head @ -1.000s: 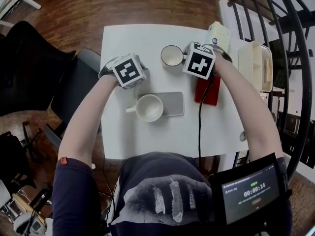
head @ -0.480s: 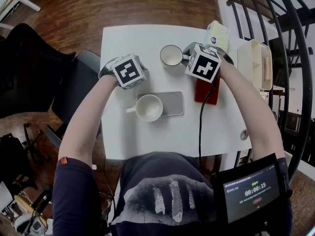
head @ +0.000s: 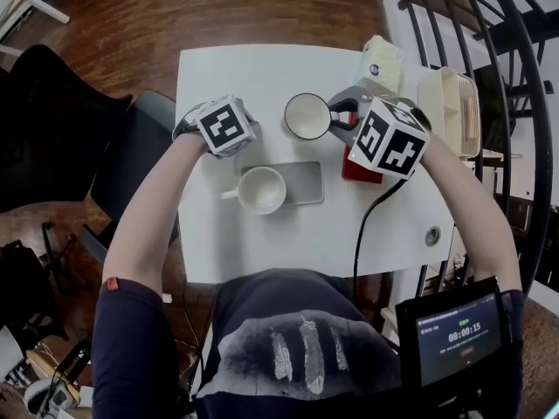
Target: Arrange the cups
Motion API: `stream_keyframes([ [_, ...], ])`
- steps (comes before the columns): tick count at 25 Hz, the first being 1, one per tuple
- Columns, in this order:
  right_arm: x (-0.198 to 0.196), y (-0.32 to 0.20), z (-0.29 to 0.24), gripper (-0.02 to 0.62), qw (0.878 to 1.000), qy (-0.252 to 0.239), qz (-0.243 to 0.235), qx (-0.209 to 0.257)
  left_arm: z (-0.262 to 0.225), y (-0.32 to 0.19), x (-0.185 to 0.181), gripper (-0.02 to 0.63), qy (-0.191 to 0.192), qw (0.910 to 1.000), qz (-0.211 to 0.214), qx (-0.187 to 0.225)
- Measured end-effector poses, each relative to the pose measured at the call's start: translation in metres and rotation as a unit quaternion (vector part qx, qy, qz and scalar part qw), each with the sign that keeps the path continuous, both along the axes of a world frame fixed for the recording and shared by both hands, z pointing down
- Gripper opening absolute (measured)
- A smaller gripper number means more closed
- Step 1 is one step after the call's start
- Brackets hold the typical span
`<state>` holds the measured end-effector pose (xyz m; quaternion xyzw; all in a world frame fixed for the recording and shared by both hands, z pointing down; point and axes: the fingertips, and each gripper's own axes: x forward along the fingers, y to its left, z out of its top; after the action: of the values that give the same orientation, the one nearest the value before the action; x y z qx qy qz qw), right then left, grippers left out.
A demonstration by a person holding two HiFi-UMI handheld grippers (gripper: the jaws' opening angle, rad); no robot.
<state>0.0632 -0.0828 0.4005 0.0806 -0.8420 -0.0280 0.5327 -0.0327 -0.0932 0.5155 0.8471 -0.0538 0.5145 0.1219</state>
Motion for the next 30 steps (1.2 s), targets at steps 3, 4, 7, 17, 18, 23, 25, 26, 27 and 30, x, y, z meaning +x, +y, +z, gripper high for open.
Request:
stream_keyframes([
  [3, 0.001, 0.025, -0.005, 0.067, 1.0, -0.012, -0.015, -0.004, -0.001, 0.0, 0.002, 0.015, 0.003, 1.0, 0.002, 0.001],
  [4, 0.002, 0.033, -0.004, 0.067, 1.0, -0.013, -0.018, -0.007, -0.001, -0.001, 0.002, 0.015, 0.003, 1.0, 0.002, 0.002],
  [7, 0.008, 0.053, 0.002, 0.067, 0.999, -0.009, -0.026, -0.018, -0.002, -0.002, 0.003, 0.015, 0.004, 1.0, -0.003, 0.003],
  [17, 0.014, 0.095, 0.032, 0.067, 0.997, 0.006, -0.045, -0.063, 0.002, -0.003, 0.004, 0.015, -0.003, 1.0, -0.004, 0.008],
  [18, 0.013, 0.098, 0.035, 0.067, 0.997, 0.007, -0.047, -0.065, 0.002, -0.003, 0.004, 0.015, -0.004, 0.9999, -0.005, 0.009],
  [23, 0.012, 0.109, 0.045, 0.067, 0.996, 0.011, -0.053, -0.072, 0.001, -0.003, 0.003, 0.015, -0.004, 0.9999, -0.007, 0.012],
  [25, 0.012, 0.112, 0.049, 0.067, 0.996, 0.013, -0.055, -0.072, 0.001, -0.003, 0.002, 0.015, -0.005, 0.9999, -0.008, 0.012],
  [26, 0.012, 0.113, 0.05, 0.067, 0.996, 0.015, -0.056, -0.07, 0.001, -0.003, 0.001, 0.015, -0.007, 0.9999, -0.008, 0.011],
  [27, 0.012, 0.113, 0.052, 0.067, 0.996, 0.017, -0.057, -0.067, 0.001, -0.002, 0.001, 0.015, -0.008, 0.9999, -0.008, 0.01],
  [30, 0.013, 0.114, 0.056, 0.067, 0.996, 0.024, -0.056, -0.059, 0.0, -0.002, 0.001, 0.015, -0.006, 0.9999, -0.006, 0.009],
])
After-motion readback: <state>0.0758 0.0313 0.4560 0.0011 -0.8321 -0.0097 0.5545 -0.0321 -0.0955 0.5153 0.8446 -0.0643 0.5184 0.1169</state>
